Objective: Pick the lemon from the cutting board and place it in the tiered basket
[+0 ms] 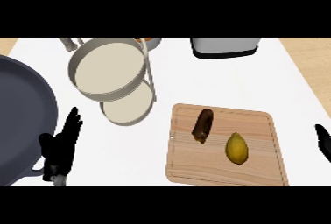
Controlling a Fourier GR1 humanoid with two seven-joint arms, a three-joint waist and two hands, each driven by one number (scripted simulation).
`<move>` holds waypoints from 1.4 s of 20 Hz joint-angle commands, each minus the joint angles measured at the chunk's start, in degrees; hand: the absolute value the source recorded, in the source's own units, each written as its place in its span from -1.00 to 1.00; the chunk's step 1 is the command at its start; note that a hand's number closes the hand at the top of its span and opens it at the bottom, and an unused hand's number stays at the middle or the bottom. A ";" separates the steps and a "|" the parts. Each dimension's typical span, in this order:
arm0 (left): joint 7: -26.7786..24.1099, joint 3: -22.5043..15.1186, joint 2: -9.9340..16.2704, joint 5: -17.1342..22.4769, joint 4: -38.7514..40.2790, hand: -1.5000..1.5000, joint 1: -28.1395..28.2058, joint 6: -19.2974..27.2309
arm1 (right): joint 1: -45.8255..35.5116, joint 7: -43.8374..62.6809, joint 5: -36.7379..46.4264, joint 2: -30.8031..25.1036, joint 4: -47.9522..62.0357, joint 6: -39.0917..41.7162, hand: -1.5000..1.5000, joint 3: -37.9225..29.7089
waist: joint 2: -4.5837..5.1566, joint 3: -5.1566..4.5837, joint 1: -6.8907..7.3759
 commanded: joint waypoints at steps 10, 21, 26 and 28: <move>-2.39 -4.18 -2.13 -3.75 0.40 0.00 1.51 0.69 | 30.47 29.18 20.68 -12.12 -16.40 4.62 -1.00 19.08 | 2.67 -0.84 6.02; -2.54 -6.04 -2.99 -4.78 0.77 0.00 0.52 -0.59 | 32.22 62.45 46.20 -13.78 -27.46 11.72 -1.00 20.18 | 3.07 -0.56 8.99; -2.51 -6.14 -4.51 -5.78 3.83 0.00 -1.50 0.22 | 24.61 76.60 56.70 -13.32 -31.03 24.89 -1.00 21.05 | 2.85 -0.45 8.65; -2.39 -4.64 -2.67 -4.99 2.78 0.00 -0.91 -0.62 | 24.36 79.12 61.45 -10.72 -29.01 28.60 -1.00 25.36 | 2.67 -0.42 8.91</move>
